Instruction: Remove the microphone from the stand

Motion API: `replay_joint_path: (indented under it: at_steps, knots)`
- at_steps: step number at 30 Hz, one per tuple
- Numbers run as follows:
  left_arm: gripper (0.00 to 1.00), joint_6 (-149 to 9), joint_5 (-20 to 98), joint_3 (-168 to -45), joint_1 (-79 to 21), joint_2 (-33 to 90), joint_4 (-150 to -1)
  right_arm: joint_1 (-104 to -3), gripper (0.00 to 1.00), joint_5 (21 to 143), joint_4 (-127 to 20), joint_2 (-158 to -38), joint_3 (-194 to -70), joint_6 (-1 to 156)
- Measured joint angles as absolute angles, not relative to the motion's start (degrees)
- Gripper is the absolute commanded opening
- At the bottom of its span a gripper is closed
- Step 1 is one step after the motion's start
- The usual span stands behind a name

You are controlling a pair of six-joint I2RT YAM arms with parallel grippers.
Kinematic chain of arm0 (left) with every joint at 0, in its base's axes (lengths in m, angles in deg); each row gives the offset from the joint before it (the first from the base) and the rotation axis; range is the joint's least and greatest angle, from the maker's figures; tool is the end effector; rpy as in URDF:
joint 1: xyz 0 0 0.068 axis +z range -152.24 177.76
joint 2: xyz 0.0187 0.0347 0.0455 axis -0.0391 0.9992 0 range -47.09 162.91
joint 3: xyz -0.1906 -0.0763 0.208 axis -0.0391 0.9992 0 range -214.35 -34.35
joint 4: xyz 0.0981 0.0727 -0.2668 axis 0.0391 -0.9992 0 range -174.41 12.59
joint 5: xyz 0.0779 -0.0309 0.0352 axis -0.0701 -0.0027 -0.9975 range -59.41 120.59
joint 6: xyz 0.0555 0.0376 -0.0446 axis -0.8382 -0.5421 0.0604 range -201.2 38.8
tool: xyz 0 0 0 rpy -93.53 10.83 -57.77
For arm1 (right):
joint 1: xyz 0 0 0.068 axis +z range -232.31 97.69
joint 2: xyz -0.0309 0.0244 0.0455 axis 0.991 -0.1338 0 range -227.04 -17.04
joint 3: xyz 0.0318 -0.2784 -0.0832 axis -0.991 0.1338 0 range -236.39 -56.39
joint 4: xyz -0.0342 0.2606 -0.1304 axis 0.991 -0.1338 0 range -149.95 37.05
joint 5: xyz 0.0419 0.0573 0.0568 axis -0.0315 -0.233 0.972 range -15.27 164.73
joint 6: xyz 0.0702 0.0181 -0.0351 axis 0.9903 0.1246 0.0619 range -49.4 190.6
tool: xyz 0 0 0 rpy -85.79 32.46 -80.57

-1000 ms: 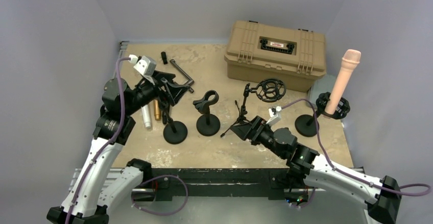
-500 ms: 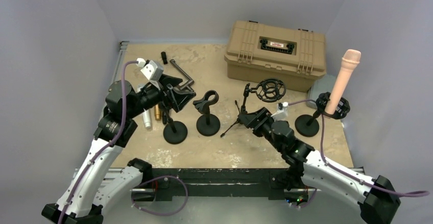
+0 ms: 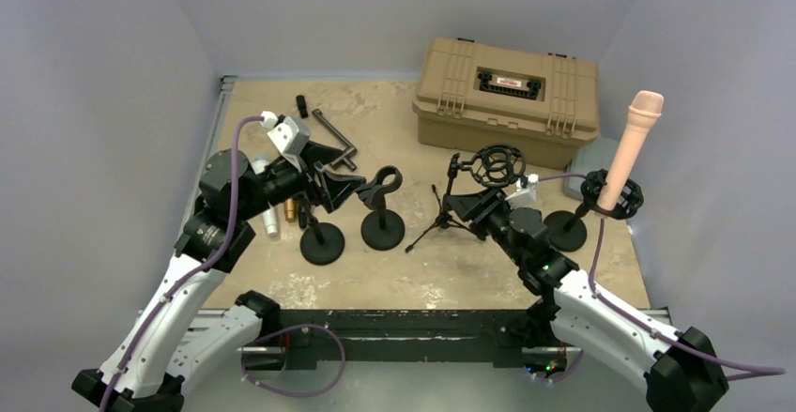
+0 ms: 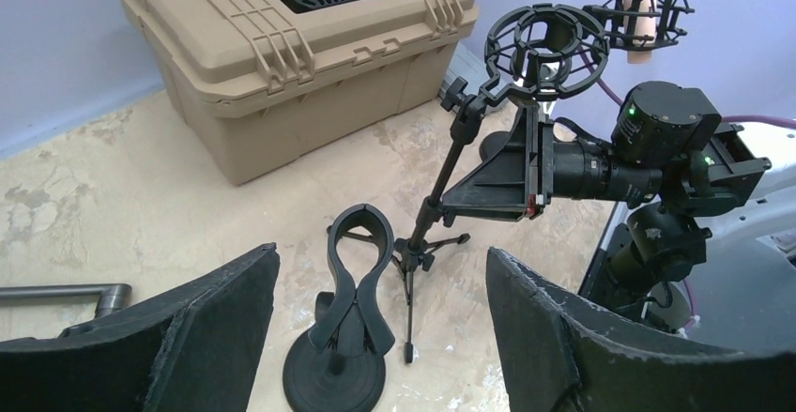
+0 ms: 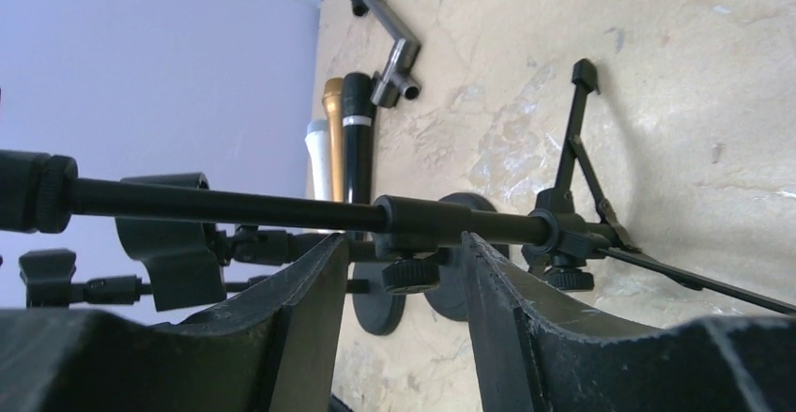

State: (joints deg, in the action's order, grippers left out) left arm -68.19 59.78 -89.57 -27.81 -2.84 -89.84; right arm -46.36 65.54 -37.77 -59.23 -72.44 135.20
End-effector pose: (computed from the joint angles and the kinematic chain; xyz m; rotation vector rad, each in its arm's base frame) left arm 0.1780 -0.1228 0.4202 0.5863 1.5663 -0.9204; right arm 0.1898 0.1240 0.2082 0.5917 1.8087 1.1070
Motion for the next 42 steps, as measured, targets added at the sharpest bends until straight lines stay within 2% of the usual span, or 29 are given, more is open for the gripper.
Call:
replay_joint_path:
  at_steps: [5, 8, 10, 15, 25, 30, 34, 37, 42]
  knots:
    - [0.79, -68.60, 59.82, -89.57, -28.57, -2.44, -89.95, -46.43, 0.41, 68.82, -34.27, -61.35, -72.42, 133.85]
    - [0.79, -68.87, 59.91, -89.57, -29.49, -2.05, -90.12, -46.65, 0.32, 70.24, -32.56, -62.27, -72.09, 132.97]
    - [0.79, -69.08, 59.95, -89.57, -30.32, -1.88, -90.45, -46.71, 0.29, 70.68, -32.10, -62.84, -72.00, 132.38]
    - [0.79, -70.33, 59.95, -89.59, -32.44, -1.29, -90.91, -46.76, 0.38, 71.81, -31.10, -63.74, -72.00, 130.94]
    - [0.79, -71.95, 58.68, -89.64, -36.29, 0.22, -92.66, -46.76, 0.35, 73.30, -29.72, -64.35, -71.87, 127.92]
    - [0.80, -72.30, 53.13, -91.32, -42.86, 2.91, -93.47, -46.85, 0.17, 74.00, -28.98, -65.68, -71.83, 126.39]
    - [0.85, -71.86, 45.44, -95.76, -50.21, 8.53, -94.32, -46.87, 0.01, 74.33, -27.03, -67.15, -71.78, 124.75]
    - [0.90, -71.03, 42.12, -99.28, -53.14, 14.12, -94.12, -46.87, 0.00, 74.57, -25.35, -68.17, -71.78, 123.20]
    - [0.90, -70.31, 39.65, -103.04, -53.64, 23.48, -92.53, -46.98, 0.00, 75.29, -24.78, -68.39, -71.81, 119.73]
